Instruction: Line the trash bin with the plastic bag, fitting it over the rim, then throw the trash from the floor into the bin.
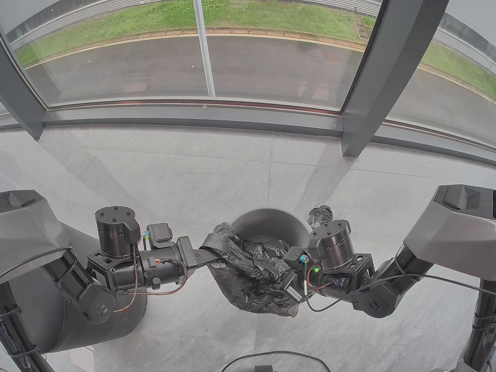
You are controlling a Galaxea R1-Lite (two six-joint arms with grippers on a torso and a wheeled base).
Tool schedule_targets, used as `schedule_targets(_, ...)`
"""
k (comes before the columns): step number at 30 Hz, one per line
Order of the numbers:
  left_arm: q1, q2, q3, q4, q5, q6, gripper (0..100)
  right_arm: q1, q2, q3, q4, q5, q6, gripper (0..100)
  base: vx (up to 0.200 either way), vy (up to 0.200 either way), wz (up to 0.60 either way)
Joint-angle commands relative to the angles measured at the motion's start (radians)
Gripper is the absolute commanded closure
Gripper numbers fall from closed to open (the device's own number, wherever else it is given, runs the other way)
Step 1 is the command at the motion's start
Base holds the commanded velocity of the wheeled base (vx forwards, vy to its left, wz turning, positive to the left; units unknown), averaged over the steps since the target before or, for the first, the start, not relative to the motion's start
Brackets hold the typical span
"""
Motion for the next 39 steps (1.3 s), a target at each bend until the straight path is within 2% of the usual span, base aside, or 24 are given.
schedule_targets(1,0.0,-0.004,0.003,0.0,0.0,0.0,100,-0.008,0.01,-0.004,0.0,-0.001,0.001,100,0.0,0.0,0.0)
schedule_targets(10,-0.003,0.002,0.008,0.001,0.023,0.027,100,-0.062,-0.011,-0.016,-0.003,-0.001,0.003,100,0.0,0.0,0.0)
schedule_targets(17,-0.006,0.005,0.01,0.044,0.081,0.223,100,-0.071,-0.045,-0.041,-0.003,-0.001,0.011,100,0.0,0.0,0.0)
schedule_targets(18,-0.006,0.007,0.007,0.066,0.094,0.286,100,-0.074,-0.047,-0.053,-0.003,-0.002,0.012,100,0.0,0.0,0.0)
schedule_targets(19,-0.006,0.007,0.007,0.066,0.094,0.286,100,-0.074,-0.047,-0.053,-0.003,-0.002,0.012,100,0.0,0.0,0.0)
schedule_targets(20,-0.006,0.014,-0.001,0.086,0.153,0.391,100,-0.081,-0.051,-0.07,-0.003,-0.004,0.026,100,0.0,0.0,0.0)
schedule_targets(21,-0.008,0.025,-0.013,0.089,0.218,0.444,100,-0.082,-0.051,-0.079,-0.003,-0.007,0.038,100,0.0,0.0,0.0)
schedule_targets(23,-0.015,0.051,-0.043,0.089,0.339,0.518,100,-0.085,-0.051,-0.094,-0.003,-0.01,0.055,100,0.0,0.0,0.0)
schedule_targets(24,-0.015,0.051,-0.043,0.089,0.339,0.518,100,-0.085,-0.051,-0.094,-0.003,-0.01,0.055,100,0.0,0.0,0.0)
schedule_targets(25,-0.02,0.068,-0.075,0.09,0.426,0.564,100,-0.093,-0.051,-0.108,-0.003,-0.011,0.064,100,0.0,0.0,0.0)
schedule_targets(26,-0.02,0.076,-0.096,0.092,0.451,0.585,100,-0.1,-0.05,-0.117,-0.002,-0.011,0.067,100,0.0,0.0,0.0)
schedule_targets(33,-0.018,0.111,-0.176,0.096,0.471,0.612,100,-0.143,-0.005,-0.186,-0.003,-0.013,0.075,100,0.0,0.0,0.0)
schedule_targets(39,-0.014,0.117,-0.191,0.096,0.469,0.616,100,-0.199,0.039,-0.259,-0.003,-0.013,0.087,100,0.0,0.0,0.0)
